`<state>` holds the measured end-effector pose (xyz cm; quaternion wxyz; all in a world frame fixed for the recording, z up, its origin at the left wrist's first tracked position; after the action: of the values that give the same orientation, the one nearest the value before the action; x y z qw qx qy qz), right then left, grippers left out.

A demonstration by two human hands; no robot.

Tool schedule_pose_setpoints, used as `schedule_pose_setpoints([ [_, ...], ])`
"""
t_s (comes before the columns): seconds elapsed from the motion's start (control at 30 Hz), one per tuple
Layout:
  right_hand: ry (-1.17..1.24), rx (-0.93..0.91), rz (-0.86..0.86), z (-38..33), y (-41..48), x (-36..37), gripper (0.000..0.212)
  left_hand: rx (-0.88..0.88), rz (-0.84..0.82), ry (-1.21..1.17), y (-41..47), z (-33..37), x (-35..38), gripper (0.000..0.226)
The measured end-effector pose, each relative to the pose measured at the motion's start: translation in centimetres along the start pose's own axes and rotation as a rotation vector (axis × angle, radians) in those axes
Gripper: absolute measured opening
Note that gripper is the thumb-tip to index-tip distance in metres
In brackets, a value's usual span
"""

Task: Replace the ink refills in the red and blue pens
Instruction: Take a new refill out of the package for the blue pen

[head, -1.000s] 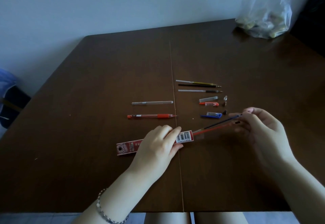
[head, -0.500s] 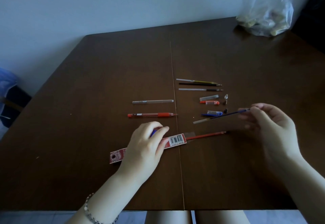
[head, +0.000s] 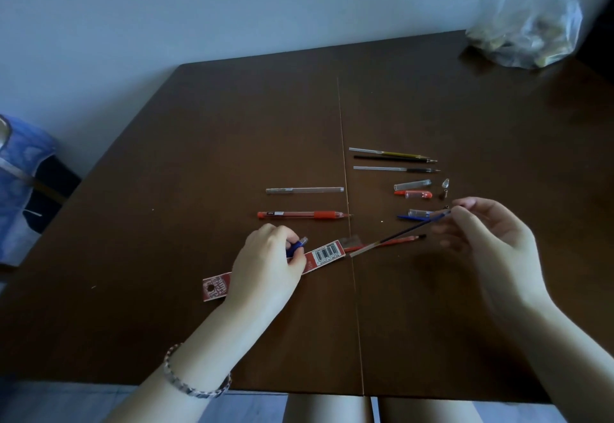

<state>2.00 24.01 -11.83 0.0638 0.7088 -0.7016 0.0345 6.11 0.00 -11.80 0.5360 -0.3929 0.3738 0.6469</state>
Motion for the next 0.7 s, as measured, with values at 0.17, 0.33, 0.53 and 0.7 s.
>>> schedule_pose_setpoints([
  [0.17, 0.003, 0.003, -0.003, 0.2, -0.1, 0.0, 0.021, 0.213, 0.013, 0.185, 0.4, 1.4, -0.5, 0.023],
  [0.33, 0.041, -0.028, 0.048, 0.0, -0.3, -0.8, 0.021, 0.389, 0.187, 0.08, 0.1, 2.1, -1.1, 0.02],
  [0.53, 0.283, -0.071, 0.046, -1.4, -0.4, -1.0, 0.024, 0.32, 0.257, -0.453, -0.7, 3.9, -1.7, 0.015],
  [0.7, 0.278, -0.055, 0.032, -2.0, -0.5, -0.9, 0.025, 0.267, 0.163, -0.516, -1.1, 4.4, -1.2, 0.016],
])
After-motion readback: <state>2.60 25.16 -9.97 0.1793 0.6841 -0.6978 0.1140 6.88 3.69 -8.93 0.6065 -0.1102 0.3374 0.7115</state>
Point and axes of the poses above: each hand's wrist, its own y-axis towards the middle knuckle, its own x-axis out of the palm, z = x × y, the point moved 2 cm from there along y, towards the middle knuckle, and after that the axes turned 8 degrees about -z, right-handed, at the moved point
